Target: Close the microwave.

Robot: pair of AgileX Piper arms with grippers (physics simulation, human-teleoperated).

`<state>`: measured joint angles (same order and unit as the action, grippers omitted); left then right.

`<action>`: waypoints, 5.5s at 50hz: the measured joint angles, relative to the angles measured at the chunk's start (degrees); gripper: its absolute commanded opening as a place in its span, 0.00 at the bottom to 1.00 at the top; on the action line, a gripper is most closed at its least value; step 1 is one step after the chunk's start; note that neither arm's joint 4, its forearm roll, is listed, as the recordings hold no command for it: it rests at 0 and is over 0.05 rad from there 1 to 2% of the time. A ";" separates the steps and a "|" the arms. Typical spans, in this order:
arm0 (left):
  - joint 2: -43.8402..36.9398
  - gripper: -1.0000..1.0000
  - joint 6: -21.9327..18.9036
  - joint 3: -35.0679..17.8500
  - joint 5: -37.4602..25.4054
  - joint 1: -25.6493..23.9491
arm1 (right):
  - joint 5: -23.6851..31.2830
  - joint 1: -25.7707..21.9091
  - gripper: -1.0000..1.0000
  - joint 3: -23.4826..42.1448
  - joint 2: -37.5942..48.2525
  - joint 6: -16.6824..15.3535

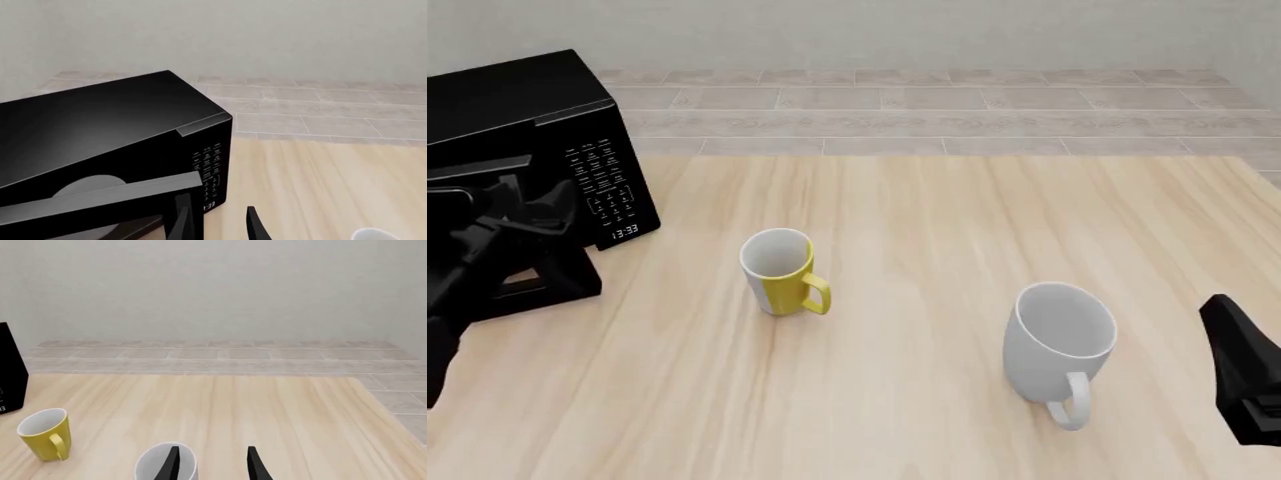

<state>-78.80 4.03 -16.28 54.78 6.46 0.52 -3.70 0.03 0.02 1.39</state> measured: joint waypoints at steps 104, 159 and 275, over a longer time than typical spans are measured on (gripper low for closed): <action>-7.76 1.00 -0.54 -7.56 0.44 2.11 | 0.32 -0.43 1.00 0.01 0.01 0.42; -10.84 1.00 -0.06 -10.98 0.37 3.26 | 0.18 -0.81 1.00 0.00 0.00 0.82; -14.85 1.00 0.65 -17.18 -2.40 5.68 | 0.10 -2.19 1.00 -0.01 -0.01 2.03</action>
<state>-93.65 4.67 -33.46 52.38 12.15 0.62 -5.89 0.02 0.01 3.42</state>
